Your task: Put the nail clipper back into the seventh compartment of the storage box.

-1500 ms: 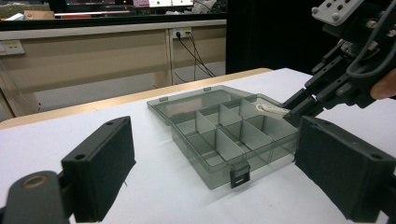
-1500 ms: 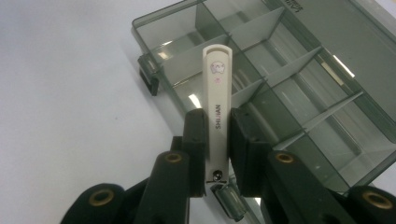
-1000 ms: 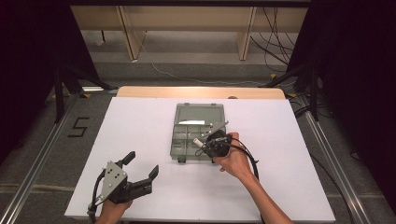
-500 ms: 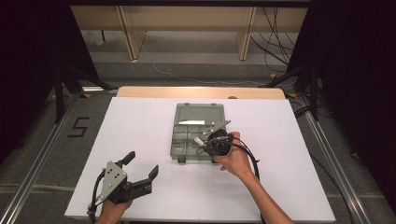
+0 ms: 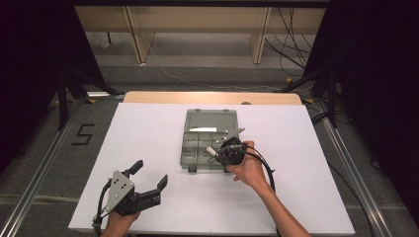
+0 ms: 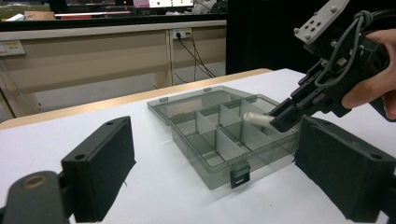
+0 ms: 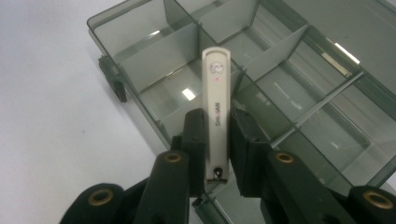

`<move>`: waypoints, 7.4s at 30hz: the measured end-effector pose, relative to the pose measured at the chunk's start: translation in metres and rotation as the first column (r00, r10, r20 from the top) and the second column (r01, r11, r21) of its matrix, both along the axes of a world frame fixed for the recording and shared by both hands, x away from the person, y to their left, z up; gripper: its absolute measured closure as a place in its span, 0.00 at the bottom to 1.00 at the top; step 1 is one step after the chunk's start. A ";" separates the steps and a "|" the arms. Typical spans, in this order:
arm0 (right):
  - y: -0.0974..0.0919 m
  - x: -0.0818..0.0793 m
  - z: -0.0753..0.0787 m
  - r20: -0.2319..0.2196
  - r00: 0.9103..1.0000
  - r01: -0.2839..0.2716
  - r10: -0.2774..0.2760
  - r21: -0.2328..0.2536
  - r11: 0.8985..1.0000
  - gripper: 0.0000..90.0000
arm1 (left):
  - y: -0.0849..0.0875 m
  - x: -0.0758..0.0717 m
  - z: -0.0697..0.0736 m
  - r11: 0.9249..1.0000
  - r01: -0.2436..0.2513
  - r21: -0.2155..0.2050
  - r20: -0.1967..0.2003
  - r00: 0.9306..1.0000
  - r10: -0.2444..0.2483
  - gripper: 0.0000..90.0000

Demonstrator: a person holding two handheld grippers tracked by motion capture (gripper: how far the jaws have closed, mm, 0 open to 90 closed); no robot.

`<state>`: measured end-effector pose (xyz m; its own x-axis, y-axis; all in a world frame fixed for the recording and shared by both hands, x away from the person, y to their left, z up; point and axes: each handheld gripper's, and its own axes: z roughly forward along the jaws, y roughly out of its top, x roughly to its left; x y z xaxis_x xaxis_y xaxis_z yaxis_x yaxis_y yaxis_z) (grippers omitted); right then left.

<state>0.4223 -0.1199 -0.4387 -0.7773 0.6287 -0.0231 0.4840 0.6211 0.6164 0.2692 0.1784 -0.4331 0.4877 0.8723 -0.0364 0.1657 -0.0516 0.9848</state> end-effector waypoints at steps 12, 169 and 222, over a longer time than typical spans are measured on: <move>-0.002 0.000 0.007 0.050 0.999 0.014 -0.015 0.016 1.000 0.62 | 0.000 0.000 0.000 1.000 0.000 -0.002 0.002 1.000 0.000 0.13; -0.050 -0.090 0.037 0.278 0.956 -0.029 -0.097 0.418 0.908 0.19 | 0.000 0.000 0.000 1.000 -0.002 0.000 -0.001 1.000 0.002 0.13; -0.093 -0.131 0.016 0.289 0.940 0.029 -0.184 0.468 0.883 0.18 | -0.001 0.000 -0.001 1.000 0.000 -0.001 0.001 1.000 0.000 0.13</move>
<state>0.2911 -0.2129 -0.4232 -0.7040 0.7084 0.0505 0.2628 0.1938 0.9452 0.2693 0.1779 -0.4341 0.4880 0.8721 -0.0371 0.1647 -0.0502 0.9851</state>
